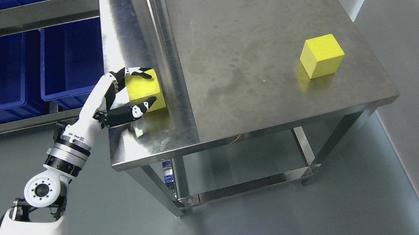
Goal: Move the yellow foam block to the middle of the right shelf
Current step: 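Lift the yellow cube off the table with the left hand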
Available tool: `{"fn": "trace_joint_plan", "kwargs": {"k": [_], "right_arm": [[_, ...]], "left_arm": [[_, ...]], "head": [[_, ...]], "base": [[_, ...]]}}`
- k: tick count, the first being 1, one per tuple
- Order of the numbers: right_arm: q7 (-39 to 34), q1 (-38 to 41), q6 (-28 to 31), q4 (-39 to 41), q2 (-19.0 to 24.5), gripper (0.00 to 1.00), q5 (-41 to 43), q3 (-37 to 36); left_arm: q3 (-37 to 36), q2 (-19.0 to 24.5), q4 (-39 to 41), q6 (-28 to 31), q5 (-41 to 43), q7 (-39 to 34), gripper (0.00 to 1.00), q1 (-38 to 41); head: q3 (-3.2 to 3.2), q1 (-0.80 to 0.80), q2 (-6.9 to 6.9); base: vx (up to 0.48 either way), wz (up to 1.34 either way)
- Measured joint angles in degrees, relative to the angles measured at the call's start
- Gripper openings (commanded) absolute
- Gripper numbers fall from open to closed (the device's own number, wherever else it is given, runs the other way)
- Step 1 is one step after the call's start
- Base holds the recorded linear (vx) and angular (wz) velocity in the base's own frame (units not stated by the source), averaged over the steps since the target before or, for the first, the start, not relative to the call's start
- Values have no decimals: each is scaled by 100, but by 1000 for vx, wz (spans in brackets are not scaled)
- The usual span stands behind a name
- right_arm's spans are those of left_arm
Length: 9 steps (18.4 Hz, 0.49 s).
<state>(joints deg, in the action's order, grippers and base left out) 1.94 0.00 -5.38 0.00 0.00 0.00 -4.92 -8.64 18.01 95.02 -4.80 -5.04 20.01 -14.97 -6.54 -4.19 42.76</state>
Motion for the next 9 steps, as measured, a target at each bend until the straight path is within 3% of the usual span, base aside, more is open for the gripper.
{"fn": "trace_joint_plan", "kwargs": {"k": [5,9], "right_arm": [[0,0,15,0,0,100,0,0],[0,0,9,0,0,100,0,0]], "left_arm": [[319,-77,-5,-752,15,-112,15,-188],[623,-154,1,-1300,-132,-663,15,-105]], "head": [[0,0,0],[0,0,0]], "base": [[0,0],[0,0]]}}
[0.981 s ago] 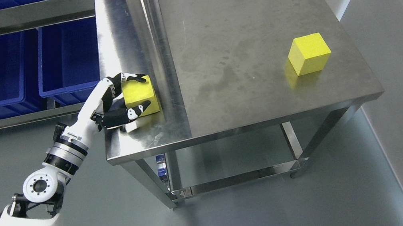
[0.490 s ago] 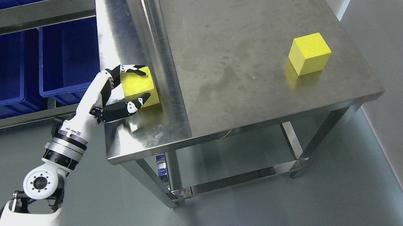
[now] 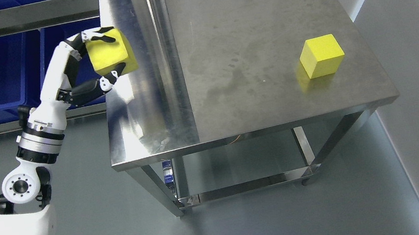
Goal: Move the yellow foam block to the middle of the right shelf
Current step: 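Lift the yellow cube off the table with the left hand, then hold the cube raised in the left hand while turning toward the blue bins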
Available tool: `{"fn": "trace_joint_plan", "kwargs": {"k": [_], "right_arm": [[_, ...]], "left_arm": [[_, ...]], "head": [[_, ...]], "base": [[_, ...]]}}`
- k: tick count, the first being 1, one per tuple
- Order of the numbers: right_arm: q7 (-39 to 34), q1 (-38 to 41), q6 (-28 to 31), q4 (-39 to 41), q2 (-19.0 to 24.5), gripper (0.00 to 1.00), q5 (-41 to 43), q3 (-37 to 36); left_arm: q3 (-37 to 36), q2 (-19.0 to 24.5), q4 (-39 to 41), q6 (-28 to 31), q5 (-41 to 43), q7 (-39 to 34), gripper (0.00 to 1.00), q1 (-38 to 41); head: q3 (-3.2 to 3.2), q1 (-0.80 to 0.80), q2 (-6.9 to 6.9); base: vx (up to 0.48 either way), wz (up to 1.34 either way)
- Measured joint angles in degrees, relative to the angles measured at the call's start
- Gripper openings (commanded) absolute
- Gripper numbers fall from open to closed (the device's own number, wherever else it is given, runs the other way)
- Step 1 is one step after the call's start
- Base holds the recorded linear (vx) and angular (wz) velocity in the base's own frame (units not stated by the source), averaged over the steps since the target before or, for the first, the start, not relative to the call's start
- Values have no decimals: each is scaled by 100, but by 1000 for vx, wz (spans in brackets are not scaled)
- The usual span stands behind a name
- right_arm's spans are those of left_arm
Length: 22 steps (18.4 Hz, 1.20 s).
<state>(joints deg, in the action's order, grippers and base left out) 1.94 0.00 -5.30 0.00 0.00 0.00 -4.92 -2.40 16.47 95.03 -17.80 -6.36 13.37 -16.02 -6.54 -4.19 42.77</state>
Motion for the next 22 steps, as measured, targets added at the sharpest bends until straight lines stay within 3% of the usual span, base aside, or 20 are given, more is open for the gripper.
{"fn": "trace_joint_plan", "kwargs": {"k": [7,15,22], "right_arm": [[0,1,-11,0,0,100,0,0],[0,1,-12,0,0,100,0,0],[3,-1,-13,0,0,100,0,0]], "left_arm": [[284,-411,26,-161,-977,-1004,14,260],[281,-934,40,-144,-1406,-1141,14,377],[264,-1171,44,-115,-1488,-1154,14,415]], "head": [[0,0,0],[0,0,0],[0,0,0]], "base": [[0,0],[-24,272],[-8,989]]}}
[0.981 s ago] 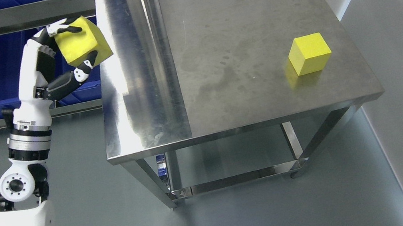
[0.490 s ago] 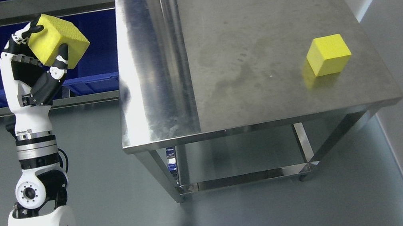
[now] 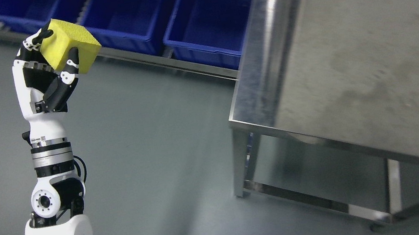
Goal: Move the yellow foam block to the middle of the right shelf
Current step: 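Hold the cube raised in the left hand while turning toward the blue bins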
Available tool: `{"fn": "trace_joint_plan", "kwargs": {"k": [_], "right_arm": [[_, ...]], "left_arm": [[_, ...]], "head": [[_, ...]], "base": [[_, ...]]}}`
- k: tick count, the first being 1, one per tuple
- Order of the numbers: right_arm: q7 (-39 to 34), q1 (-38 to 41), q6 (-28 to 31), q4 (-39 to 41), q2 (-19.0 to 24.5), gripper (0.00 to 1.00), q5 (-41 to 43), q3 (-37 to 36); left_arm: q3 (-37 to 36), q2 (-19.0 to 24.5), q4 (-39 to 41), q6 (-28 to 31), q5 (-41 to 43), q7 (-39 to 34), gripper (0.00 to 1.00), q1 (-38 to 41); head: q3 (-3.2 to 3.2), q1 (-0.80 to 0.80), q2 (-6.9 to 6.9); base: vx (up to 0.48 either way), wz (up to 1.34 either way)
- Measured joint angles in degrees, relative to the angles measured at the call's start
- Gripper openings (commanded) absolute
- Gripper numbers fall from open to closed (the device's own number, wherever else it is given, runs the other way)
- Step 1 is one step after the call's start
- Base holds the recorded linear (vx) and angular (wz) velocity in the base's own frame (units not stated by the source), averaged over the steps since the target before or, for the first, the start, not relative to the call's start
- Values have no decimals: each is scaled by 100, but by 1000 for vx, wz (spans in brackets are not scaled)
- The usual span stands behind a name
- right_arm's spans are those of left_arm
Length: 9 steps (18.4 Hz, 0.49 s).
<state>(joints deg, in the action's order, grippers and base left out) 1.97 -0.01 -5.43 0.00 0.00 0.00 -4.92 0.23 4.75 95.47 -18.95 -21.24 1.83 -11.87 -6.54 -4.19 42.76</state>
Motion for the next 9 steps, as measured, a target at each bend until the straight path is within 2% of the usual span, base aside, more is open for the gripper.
{"fn": "trace_joint_plan", "kwargs": {"k": [4,9], "right_arm": [[0,-1,-1,0,0,100,0,0],[0,0,-3,0,0,100,0,0]], "left_arm": [[-7,-74,2,0,-15,-1,14,10],[-14,-132,5,0,-19,7,14,14]], "head": [[0,0,0],[0,0,-1]], "base": [[29,1287],[74,881]]}}
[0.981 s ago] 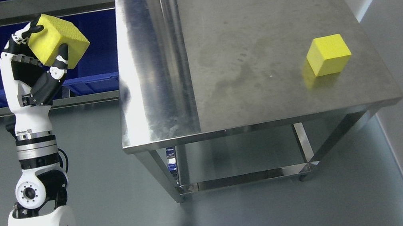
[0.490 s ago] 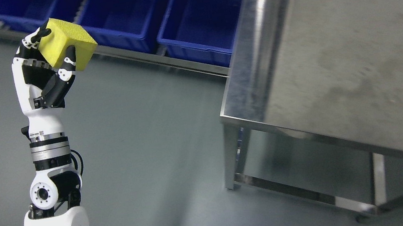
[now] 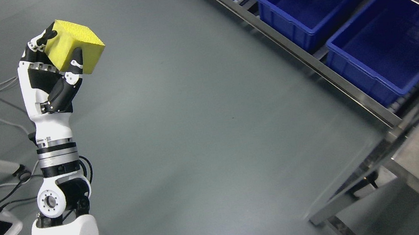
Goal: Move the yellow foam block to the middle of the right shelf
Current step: 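Hold the cube raised in the left hand while turning toward the blue bins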
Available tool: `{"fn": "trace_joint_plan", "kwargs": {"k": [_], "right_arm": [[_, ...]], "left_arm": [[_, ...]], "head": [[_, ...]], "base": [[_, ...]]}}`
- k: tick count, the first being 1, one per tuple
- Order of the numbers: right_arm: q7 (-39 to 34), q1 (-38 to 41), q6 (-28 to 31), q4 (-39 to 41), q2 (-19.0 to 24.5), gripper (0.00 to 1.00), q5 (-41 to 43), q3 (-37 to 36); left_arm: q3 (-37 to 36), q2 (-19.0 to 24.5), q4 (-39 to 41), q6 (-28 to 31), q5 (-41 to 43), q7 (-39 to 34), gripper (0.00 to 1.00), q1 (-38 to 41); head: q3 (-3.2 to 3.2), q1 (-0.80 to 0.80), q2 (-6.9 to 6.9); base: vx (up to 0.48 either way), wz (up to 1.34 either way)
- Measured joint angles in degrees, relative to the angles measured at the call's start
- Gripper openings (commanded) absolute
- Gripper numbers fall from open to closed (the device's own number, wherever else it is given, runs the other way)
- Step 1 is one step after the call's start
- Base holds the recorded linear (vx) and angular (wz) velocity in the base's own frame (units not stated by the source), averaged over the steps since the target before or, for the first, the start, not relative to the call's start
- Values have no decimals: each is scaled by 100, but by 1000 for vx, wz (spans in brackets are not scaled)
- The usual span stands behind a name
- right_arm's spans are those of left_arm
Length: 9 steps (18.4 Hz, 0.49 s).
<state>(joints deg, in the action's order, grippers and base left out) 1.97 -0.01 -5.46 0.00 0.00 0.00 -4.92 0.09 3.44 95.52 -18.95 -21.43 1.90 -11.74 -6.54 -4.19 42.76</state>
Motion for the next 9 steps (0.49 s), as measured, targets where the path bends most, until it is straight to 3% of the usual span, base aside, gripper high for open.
{"fn": "trace_joint_plan", "kwargs": {"k": [9], "right_arm": [[0,1,0,0,0,100,0,0]], "left_arm": [[-5,-24,4,0,-1,4,14,-9]], "head": [[0,0,-1]], "base": [[118,452]]}}
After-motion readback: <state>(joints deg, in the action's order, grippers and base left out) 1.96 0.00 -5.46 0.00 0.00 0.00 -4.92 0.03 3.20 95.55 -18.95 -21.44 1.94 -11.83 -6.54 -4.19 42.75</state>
